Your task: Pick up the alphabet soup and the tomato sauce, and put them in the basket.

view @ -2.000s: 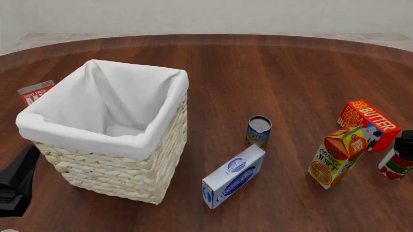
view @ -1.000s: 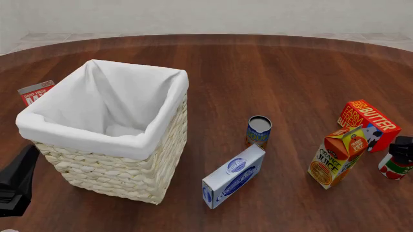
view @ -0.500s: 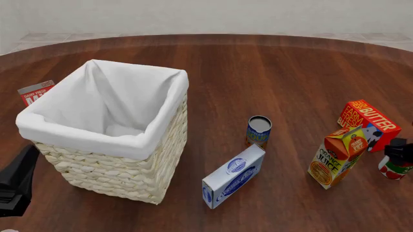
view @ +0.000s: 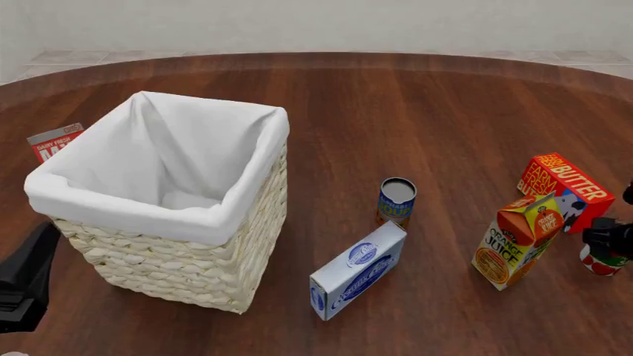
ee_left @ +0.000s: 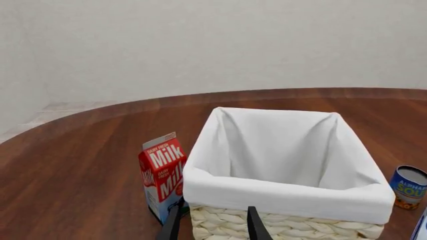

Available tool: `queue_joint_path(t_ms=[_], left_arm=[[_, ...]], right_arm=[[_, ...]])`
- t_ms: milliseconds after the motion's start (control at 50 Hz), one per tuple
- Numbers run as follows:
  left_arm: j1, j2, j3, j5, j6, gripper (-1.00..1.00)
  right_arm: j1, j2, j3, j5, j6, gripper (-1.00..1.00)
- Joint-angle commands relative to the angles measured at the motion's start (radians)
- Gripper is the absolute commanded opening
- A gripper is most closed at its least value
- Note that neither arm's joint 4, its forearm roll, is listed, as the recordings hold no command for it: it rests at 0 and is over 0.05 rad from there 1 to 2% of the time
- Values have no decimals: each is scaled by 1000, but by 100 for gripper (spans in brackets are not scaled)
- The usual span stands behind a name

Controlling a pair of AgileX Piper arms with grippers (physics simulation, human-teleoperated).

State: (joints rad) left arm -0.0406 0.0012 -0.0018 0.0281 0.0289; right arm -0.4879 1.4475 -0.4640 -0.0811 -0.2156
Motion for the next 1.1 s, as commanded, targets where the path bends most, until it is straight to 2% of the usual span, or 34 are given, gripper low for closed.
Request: queue_joint_path(t_ms=[20, 420, 440, 880, 1100], left_arm=[[0, 1, 0, -1, -1, 100], [1, 0, 0, -1, -2, 100], [1, 0, 0, -1, -2, 100], [1, 0, 0, -1, -1, 100], [0, -1, 0, -4, 4, 100]], right_arm=[[-4, 20, 5, -18, -1, 100], [-8, 45, 8, -36, 2, 100], [-8, 37, 9, -34, 2, -100], [-2, -30, 20, -3, -5, -100], [21, -148, 22, 87, 6, -100]])
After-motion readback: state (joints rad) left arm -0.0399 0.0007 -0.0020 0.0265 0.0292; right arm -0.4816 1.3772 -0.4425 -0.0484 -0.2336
